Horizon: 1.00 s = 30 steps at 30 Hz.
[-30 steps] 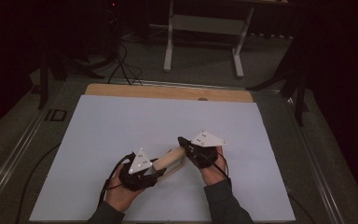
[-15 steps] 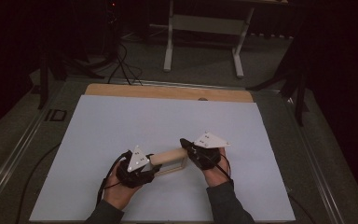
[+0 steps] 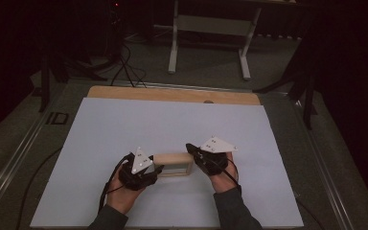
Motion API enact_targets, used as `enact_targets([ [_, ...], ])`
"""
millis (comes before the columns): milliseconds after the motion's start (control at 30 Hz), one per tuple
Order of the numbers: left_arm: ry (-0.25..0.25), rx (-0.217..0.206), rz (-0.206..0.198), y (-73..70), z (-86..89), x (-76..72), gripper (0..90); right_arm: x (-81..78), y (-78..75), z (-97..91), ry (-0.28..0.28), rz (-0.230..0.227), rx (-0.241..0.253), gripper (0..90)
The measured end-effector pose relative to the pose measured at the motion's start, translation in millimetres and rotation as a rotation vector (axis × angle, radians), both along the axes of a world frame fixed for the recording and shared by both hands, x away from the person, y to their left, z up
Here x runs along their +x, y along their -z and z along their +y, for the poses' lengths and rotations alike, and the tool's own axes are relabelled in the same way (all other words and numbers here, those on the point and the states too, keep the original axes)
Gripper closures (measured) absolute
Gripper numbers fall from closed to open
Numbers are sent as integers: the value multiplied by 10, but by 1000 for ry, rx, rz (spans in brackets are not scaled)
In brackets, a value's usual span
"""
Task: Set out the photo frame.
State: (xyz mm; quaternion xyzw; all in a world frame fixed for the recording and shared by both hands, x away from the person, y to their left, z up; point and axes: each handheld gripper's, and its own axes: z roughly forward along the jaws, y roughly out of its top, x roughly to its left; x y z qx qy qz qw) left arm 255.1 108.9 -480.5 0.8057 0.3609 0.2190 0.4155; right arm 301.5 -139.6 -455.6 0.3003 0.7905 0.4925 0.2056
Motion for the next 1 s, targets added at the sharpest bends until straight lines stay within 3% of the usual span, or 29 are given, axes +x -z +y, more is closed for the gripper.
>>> enact_targets([
  [467,3,-15,7,7,7,11,544,1,-31,-101,-29,9,39,780],
  [833,4,-20,12,9,14,18,544,-31,-78,-127,-54,4,32,701],
  [1000,2,-28,16,13,18,24,544,-43,-84,-127,-70,23,27,602],
])
